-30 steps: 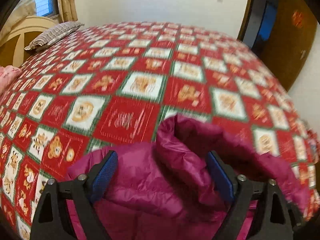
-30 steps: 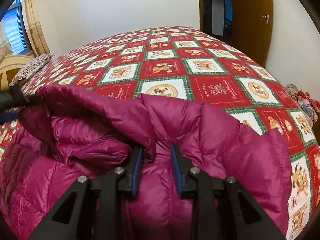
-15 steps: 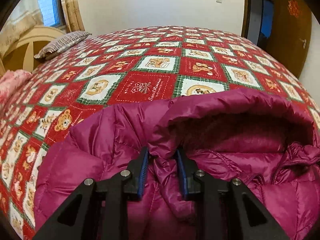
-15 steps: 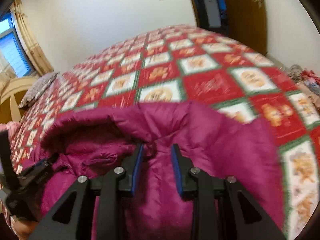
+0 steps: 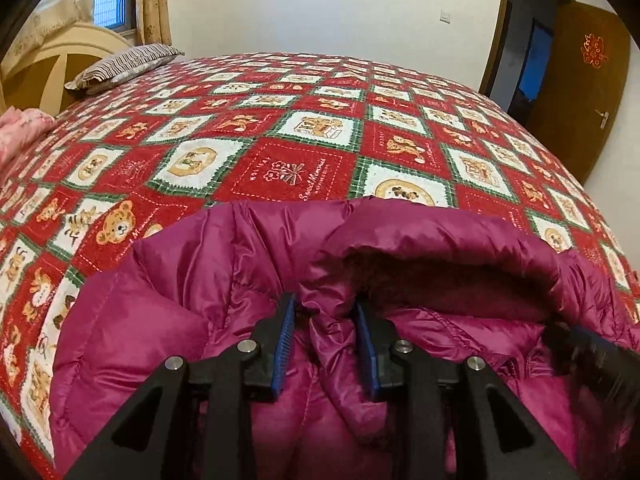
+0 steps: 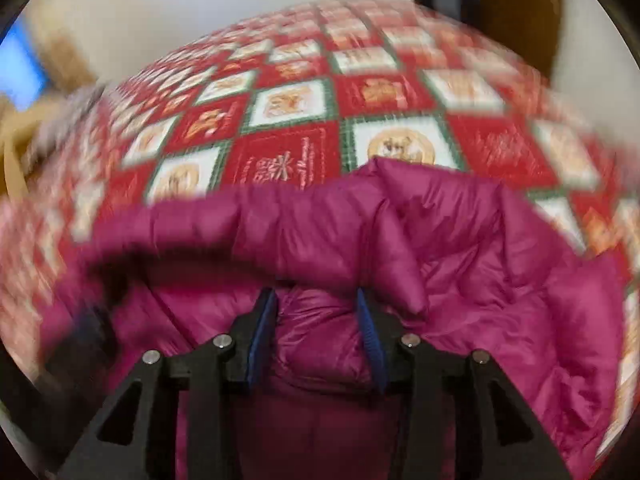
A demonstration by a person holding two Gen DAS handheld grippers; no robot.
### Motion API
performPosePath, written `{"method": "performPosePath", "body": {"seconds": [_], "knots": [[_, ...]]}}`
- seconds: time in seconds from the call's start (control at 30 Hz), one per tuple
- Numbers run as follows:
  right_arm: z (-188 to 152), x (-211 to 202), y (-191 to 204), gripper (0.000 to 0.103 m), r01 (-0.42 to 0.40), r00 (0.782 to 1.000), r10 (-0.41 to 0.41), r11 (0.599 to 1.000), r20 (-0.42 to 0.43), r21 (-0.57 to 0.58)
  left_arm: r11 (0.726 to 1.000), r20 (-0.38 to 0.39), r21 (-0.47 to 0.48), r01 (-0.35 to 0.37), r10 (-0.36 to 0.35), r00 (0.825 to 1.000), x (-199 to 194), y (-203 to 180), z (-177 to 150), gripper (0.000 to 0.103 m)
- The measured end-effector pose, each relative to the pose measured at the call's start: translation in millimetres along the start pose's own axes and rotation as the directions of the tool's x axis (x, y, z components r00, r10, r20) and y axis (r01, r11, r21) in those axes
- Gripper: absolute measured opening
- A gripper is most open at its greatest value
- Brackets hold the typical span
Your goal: Fold large clothes
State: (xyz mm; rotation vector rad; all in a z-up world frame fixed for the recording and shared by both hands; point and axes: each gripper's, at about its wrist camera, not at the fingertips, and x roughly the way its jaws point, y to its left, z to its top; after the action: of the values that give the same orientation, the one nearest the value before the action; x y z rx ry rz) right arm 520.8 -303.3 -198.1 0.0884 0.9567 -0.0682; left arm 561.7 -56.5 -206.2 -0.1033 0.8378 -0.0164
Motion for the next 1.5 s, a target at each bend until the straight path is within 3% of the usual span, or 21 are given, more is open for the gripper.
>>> {"method": "performPosePath", "body": {"seconds": [0.07, 0.17, 0.27, 0.33, 0.4, 0.47, 0.5, 0.53, 0.63, 0.73, 0.77, 0.83, 0.93, 1.03, 1.17, 1.23, 1.33, 1.5], "knots": [[-19, -2, 6, 0.045, 0.052, 0.995, -0.044, 0.994, 0.084, -0.092, 1.0, -0.013, -0.01, 0.029, -0.029, 0.999, -2, 2, 1, 0.034], [-20, -3, -5, 0.045, 0.002, 0.996, 0.003, 0.999, 0.09, -0.054, 0.993, -0.047, -0.064, 0.102, -0.105, 0.993, -22, 17, 5, 0.035], [-22, -4, -7, 0.045, -0.007, 0.995, 0.012, 0.999, 0.103, -0.051, 0.99, 0.02, -0.085, 0.111, -0.11, 0.994, -54, 25, 13, 0.042], [-24, -6, -5, 0.045, -0.007, 0.994, 0.013, 0.999, 0.112, -0.051, 0.992, 0.092, -0.073, 0.107, -0.1, 0.991, -70, 20, 26, 0.055], [-21, -7, -7, 0.045, -0.018, 0.993, 0.023, 0.999, 0.119, -0.043, 0.99, 0.137, -0.057, 0.127, -0.119, 0.983, -77, 5, 48, 0.059], [-20, -6, -5, 0.045, -0.029, 0.992, 0.033, 0.999, 0.122, -0.035, 0.987, 0.156, -0.034, 0.157, -0.15, 0.976, -74, -11, 67, 0.063], [-20, -6, -5, 0.045, -0.033, 0.991, 0.037, 0.999, 0.125, -0.032, 0.983, 0.147, -0.009, 0.185, -0.182, 0.972, -65, -25, 79, 0.073], [-20, -6, -6, 0.045, -0.036, 0.991, 0.04, 0.999, 0.127, -0.03, 0.981, 0.123, 0.011, 0.195, -0.195, 0.973, -56, -32, 84, 0.077], [-20, -6, -8, 0.045, -0.048, 0.99, 0.051, 0.999, 0.133, -0.023, 0.994, -0.027, 0.048, 0.103, -0.101, 0.994, -12, -50, 83, 0.077], [-21, -7, -10, 0.045, -0.06, 0.989, 0.062, 0.998, 0.137, -0.015, 0.998, -0.107, 0.049, 0.04, -0.034, 0.994, 15, -40, 47, 0.077], [-22, -8, -11, 0.045, -0.062, 0.988, 0.063, 0.998, 0.14, -0.014, 0.998, -0.109, 0.06, 0.014, -0.008, 0.994, 21, -36, 32, 0.077], [-23, -10, -10, 0.045, -0.064, 0.987, 0.066, 0.998, 0.149, -0.017, 0.998, -0.065, 0.049, 0.038, -0.035, 0.997, 20, -29, 18, 0.077], [-23, -14, -9, 0.046, -0.05, 0.987, 0.052, 0.999, 0.154, -0.014, 0.997, -0.062, 0.079, 0.0, 0.005, 0.998, 21, -35, 19, 0.079], [-20, -36, -11, 0.046, -0.112, 0.975, 0.113, 0.994, 0.19, -0.018, 0.992, -0.048, 0.119, -0.038, 0.044, 0.998, 22, -41, 16, 0.079], [6, -57, -12, 0.047, -0.063, 0.963, 0.057, 0.998, 0.262, 0.014, 0.993, -0.043, 0.111, -0.031, 0.036, 0.998, 21, -39, 15, 0.079], [21, -43, -14, 0.047, -0.05, 0.978, 0.042, 0.998, 0.203, 0.035, 0.993, -0.043, 0.112, -0.033, 0.038, 0.998, 21, -38, 14, 0.079], [20, 5, -13, 0.047, 0.003, 1.0, -0.003, 1.0, 0.024, 0.002, 0.993, -0.042, 0.111, -0.03, 0.035, 0.999, 20, -38, 14, 0.079], [4, 10, -8, 0.047, 0.038, 0.996, -0.032, 0.996, 0.079, -0.077, 0.992, -0.042, 0.117, -0.039, 0.044, 0.998, 23, -41, 16, 0.08]]}}
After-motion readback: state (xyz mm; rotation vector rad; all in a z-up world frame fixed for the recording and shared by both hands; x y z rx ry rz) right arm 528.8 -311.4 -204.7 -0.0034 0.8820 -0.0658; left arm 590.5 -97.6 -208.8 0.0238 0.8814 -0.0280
